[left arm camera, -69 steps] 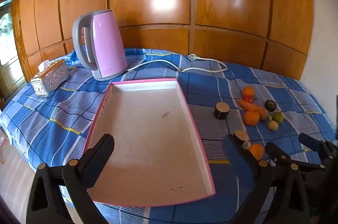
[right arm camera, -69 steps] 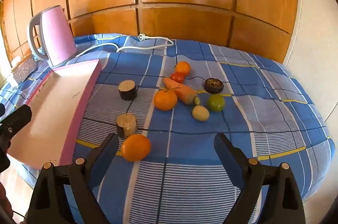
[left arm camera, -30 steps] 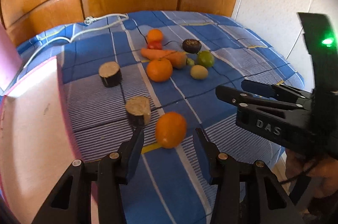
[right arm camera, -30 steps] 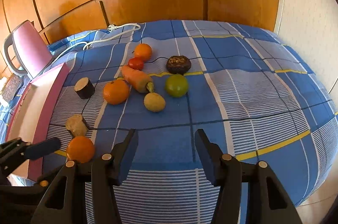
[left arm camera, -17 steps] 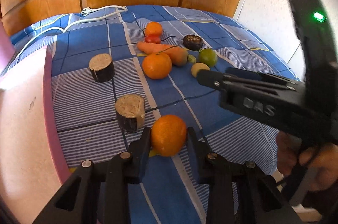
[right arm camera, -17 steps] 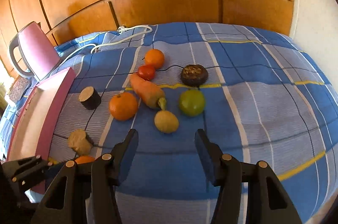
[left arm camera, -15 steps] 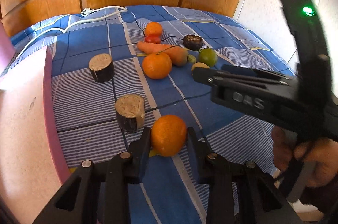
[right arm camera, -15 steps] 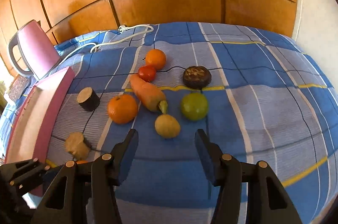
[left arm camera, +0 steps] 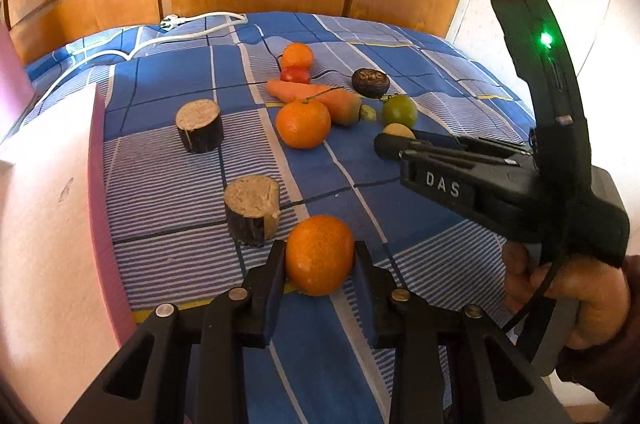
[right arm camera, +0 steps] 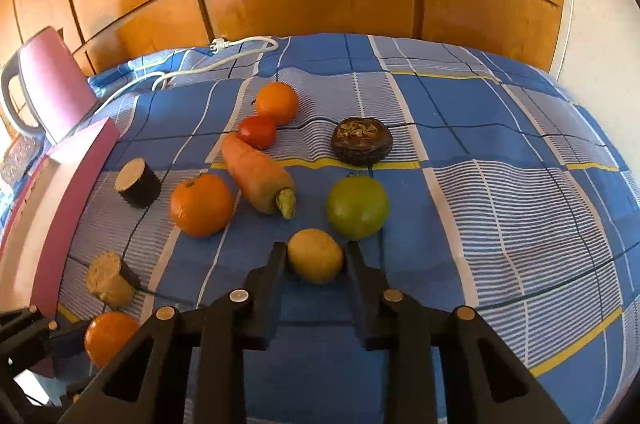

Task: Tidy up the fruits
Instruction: 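Close left gripper on the orange while right gripper closes on the yellow potato, then carry the orange into the tray with left gripper while right gripper drops the potato there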

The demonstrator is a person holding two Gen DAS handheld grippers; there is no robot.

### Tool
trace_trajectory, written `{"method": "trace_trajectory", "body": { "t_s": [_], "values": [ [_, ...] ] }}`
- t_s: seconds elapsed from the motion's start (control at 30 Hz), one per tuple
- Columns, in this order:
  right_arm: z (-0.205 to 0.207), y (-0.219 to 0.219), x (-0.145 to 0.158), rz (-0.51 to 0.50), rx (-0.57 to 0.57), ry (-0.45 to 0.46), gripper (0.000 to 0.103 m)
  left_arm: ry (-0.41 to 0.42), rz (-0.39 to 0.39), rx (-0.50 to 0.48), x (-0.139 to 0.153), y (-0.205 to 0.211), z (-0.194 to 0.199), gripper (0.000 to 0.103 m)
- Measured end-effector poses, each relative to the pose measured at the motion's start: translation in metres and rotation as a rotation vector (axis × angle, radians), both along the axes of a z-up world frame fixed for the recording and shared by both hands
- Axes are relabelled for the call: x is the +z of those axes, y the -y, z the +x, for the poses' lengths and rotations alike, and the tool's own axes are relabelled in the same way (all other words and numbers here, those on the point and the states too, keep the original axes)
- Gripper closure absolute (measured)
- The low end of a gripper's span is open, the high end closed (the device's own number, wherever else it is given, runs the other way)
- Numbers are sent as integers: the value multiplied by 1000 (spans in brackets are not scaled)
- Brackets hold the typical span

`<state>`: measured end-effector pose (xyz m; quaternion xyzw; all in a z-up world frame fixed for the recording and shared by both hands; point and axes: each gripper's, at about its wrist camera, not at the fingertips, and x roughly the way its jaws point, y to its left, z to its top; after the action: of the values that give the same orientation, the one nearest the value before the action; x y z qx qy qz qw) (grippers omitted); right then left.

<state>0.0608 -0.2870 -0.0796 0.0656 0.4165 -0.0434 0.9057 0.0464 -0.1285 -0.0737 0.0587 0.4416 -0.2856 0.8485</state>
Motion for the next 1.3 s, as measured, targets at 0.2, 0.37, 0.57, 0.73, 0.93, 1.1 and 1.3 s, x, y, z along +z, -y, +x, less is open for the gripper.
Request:
{"method": "trace_trajectory", "body": {
  "t_s": [0.2, 0.37, 0.57, 0.73, 0.93, 1.1, 1.3],
  "values": [
    [-10, -7, 3, 30, 22, -2, 75, 18, -4, 13, 6, -7, -6, 71],
    [-18, -20, 5, 46, 63, -4, 75, 56, -21, 37, 19, -14, -11, 71],
    [-22, -39, 7, 74, 116, -10, 75, 94, -31, 109, 34, -35, -13, 71],
    [-23, -63, 18, 63, 179, 7, 75, 131, -36, 174, 46, -53, -18, 71],
    [-21, -85, 34, 82, 241, 25, 75, 147, -54, 266, 54, -82, -18, 71],
    [-19, -107, 44, 90, 307, 32, 75, 161, -57, 355, 58, -110, -16, 71],
    [-15, -137, 51, 100, 394, 23, 75, 177, -32, 492, 57, -152, -11, 71]
  ]
}}
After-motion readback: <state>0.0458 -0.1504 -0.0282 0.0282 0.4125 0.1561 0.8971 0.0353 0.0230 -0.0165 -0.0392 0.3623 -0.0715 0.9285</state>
